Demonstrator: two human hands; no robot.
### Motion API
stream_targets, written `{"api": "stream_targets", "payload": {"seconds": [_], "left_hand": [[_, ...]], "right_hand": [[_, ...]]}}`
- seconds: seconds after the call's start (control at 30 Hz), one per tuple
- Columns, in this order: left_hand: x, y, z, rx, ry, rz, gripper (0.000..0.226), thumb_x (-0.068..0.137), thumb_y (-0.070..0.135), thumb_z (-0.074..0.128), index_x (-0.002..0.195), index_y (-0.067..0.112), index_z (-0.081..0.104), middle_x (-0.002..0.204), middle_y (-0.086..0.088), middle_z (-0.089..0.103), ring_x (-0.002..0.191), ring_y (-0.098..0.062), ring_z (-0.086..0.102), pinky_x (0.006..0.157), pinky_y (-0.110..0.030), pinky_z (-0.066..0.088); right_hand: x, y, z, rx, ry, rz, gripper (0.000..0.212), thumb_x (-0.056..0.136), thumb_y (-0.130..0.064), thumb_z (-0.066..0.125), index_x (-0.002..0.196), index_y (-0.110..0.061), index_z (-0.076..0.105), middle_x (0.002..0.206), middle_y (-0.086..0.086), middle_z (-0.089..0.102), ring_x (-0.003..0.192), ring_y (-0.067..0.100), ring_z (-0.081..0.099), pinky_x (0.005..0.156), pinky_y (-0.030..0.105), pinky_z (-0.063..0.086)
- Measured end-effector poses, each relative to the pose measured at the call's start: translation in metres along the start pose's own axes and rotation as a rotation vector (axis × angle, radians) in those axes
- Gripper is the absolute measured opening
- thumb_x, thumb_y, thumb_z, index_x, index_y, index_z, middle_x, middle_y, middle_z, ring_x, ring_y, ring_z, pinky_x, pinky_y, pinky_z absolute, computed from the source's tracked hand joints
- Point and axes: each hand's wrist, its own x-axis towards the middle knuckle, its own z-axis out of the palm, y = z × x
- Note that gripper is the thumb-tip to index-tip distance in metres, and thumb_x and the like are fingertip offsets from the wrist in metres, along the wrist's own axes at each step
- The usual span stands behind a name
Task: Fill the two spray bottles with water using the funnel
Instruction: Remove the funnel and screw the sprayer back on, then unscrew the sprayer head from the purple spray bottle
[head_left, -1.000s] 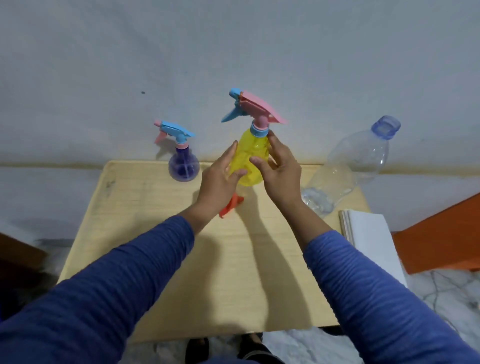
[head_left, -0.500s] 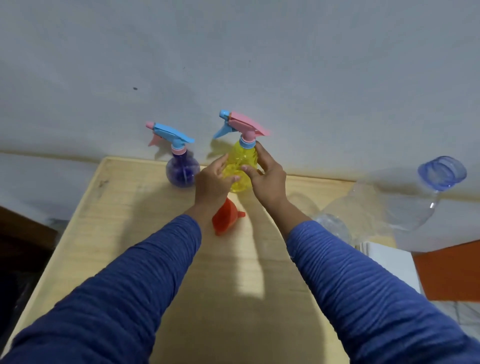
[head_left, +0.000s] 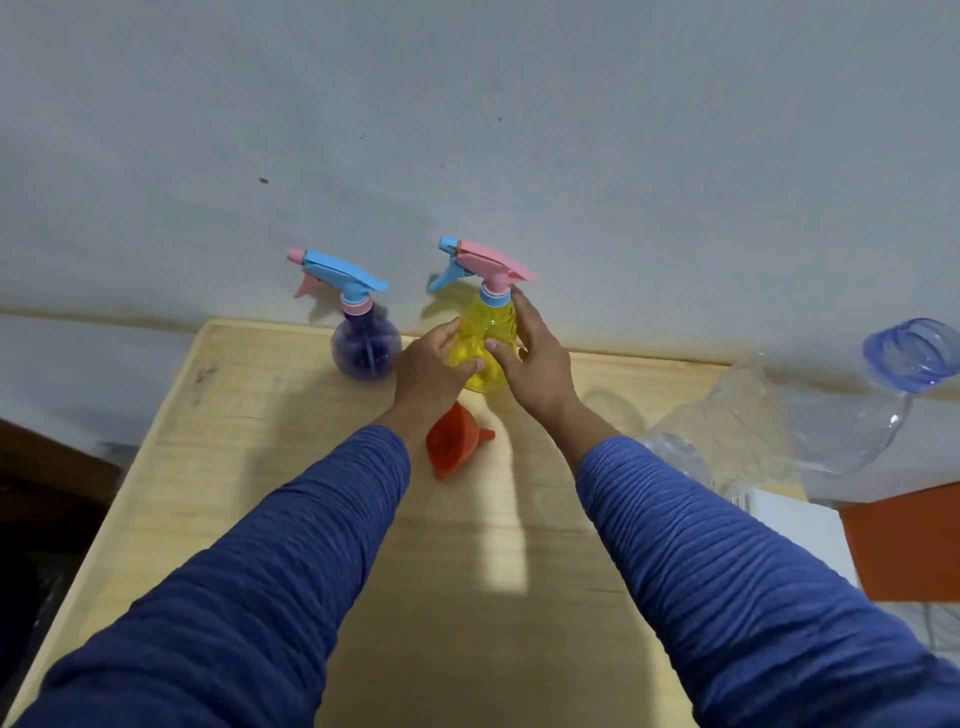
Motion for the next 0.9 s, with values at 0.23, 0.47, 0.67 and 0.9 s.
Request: {"api": "stream_targets", "payload": {"seconds": [0.23,0.47,0.67,0.9], "left_hand": [[-0.004,0.012,-0.016,0.569,-0.05,-0.019,0.068,0.088,0.035,0.059,0.141,0.004,0.032,0.135,-0.017,0.051,0.127,-0.03,0.045,0.103,-0.032,0.034],[-0.021,0.027,-0.05,0.778,-0.11,-0.077,0.045,0.09,0.03,0.056,0.122,0.0,0.049,0.124,-0.019,0.054,0.112,-0.032,0.055,0.085,-0.034,0.044],[-0.028,0.023,-0.098,0.674,-0.044,-0.073,0.024,0.086,0.02,0.052,0.1,0.003,0.061,0.101,-0.01,0.062,0.094,-0.03,0.061,0.075,-0.028,0.046],[-0.021,0.004,-0.137,0.722,-0.023,-0.089,0.023,0.087,0.02,0.058,0.105,0.006,0.058,0.094,-0.009,0.053,0.078,-0.023,0.049,0.067,-0.03,0.041]], "right_hand": [[-0.008,-0.021,-0.01,-0.408,-0.137,0.221,0.086,0.087,-0.032,0.063,0.15,-0.011,0.008,0.151,0.012,0.033,0.134,0.031,0.038,0.104,0.034,0.034],[-0.021,-0.058,-0.006,-0.82,-0.242,0.359,0.019,0.088,-0.019,0.05,0.075,-0.008,0.043,0.103,0.013,0.056,0.083,0.024,0.046,0.068,0.029,0.038],[-0.023,-0.094,0.031,-0.873,-0.247,0.252,0.017,0.088,-0.019,0.051,0.101,-0.007,0.053,0.101,0.013,0.056,0.095,0.028,0.056,0.07,0.03,0.04],[-0.014,-0.103,0.09,-0.813,-0.216,0.117,0.032,0.091,-0.026,0.049,0.113,-0.003,0.057,0.119,0.017,0.059,0.11,0.031,0.055,0.072,0.028,0.034]]}}
